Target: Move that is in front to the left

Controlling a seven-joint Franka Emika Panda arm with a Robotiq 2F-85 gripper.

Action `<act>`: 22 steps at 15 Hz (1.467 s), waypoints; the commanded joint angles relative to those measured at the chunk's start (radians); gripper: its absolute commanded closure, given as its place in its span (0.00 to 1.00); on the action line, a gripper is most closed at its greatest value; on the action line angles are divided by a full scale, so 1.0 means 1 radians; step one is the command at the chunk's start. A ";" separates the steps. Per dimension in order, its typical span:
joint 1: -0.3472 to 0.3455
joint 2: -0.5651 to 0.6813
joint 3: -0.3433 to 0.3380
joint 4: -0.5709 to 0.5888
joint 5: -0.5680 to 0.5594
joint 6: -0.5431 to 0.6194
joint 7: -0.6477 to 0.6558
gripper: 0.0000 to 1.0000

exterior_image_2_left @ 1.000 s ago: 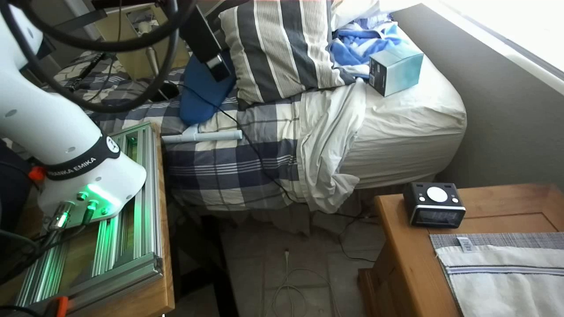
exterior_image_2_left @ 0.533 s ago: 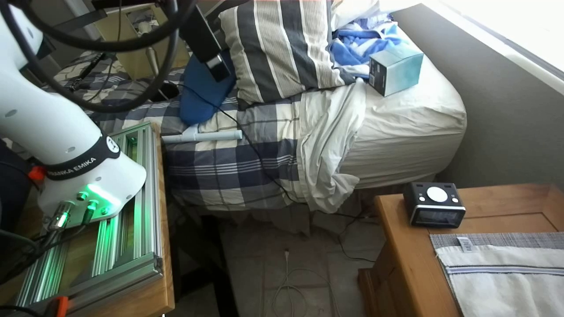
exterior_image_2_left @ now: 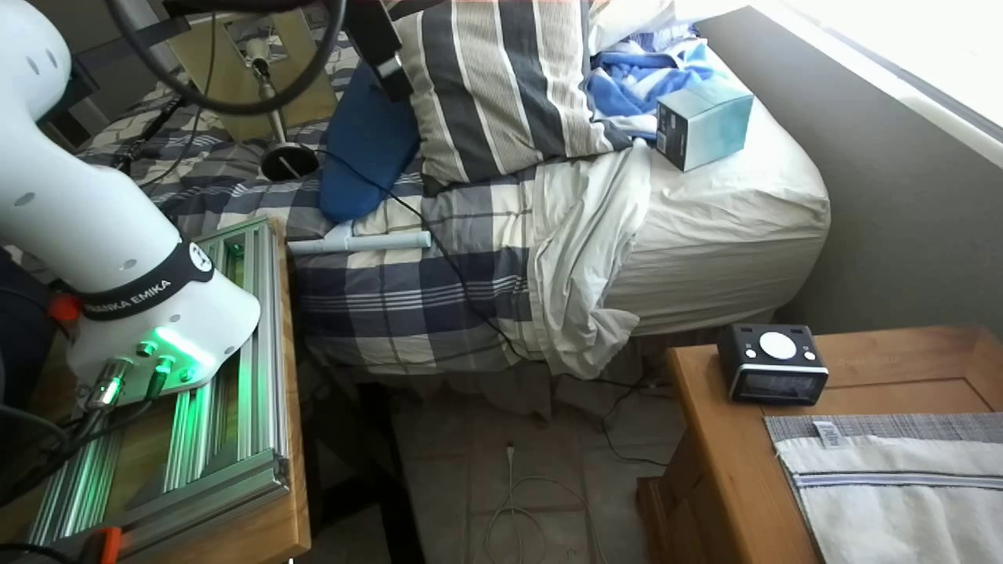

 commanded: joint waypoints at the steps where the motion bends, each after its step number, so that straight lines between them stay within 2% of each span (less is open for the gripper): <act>1: 0.058 0.012 0.141 0.002 0.068 -0.001 0.161 0.00; 9: 0.151 0.125 0.465 0.024 0.155 0.073 0.615 0.00; 12: 0.192 0.218 0.566 0.074 0.189 0.105 0.757 0.00; 14: 0.217 0.284 0.617 0.114 0.207 0.172 0.824 0.00; 15: 0.235 0.306 0.623 0.130 0.219 0.218 0.825 0.00; 16: 0.224 0.225 0.600 0.074 0.176 0.161 0.798 0.00; 18: 0.242 0.271 0.619 0.103 0.183 0.200 0.824 0.00; 22: 0.243 0.297 0.616 0.122 0.184 0.203 0.827 0.00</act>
